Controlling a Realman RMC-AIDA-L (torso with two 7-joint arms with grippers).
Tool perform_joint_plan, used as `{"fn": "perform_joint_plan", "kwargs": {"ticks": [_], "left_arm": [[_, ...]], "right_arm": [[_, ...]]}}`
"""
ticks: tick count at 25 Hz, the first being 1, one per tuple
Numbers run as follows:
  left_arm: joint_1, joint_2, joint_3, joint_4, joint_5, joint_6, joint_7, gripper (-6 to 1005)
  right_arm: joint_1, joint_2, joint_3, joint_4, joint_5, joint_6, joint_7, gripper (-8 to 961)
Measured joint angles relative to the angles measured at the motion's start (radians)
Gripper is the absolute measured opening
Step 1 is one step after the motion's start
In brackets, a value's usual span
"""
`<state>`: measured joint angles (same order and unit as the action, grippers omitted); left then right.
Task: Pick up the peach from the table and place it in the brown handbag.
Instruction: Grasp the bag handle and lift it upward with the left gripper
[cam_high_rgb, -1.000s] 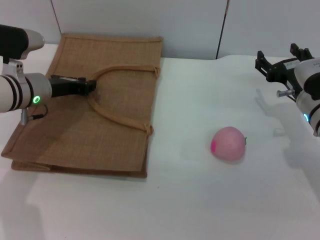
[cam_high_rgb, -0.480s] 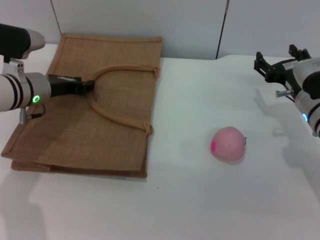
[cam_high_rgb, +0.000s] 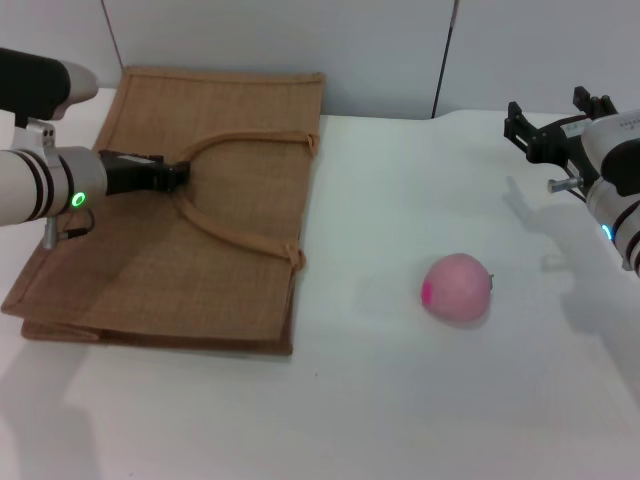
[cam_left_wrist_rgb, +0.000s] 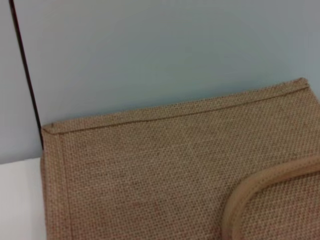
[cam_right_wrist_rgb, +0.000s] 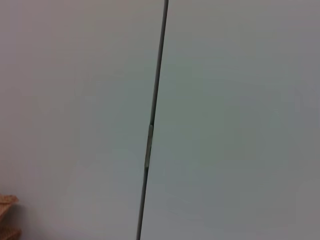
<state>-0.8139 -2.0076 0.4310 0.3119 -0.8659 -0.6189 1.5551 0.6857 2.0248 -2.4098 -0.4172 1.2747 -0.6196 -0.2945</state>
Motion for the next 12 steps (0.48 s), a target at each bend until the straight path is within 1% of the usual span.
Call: {"fn": "perform_joint_plan", "kwargs": {"ticks": [12], "left_arm": [[-0.003, -0.008, 0.000, -0.004, -0.001, 0.025, 0.002, 395]], "right_arm": [[0.000, 0.000, -0.002, 0.000, 0.000, 0.002, 0.000, 880]]}}
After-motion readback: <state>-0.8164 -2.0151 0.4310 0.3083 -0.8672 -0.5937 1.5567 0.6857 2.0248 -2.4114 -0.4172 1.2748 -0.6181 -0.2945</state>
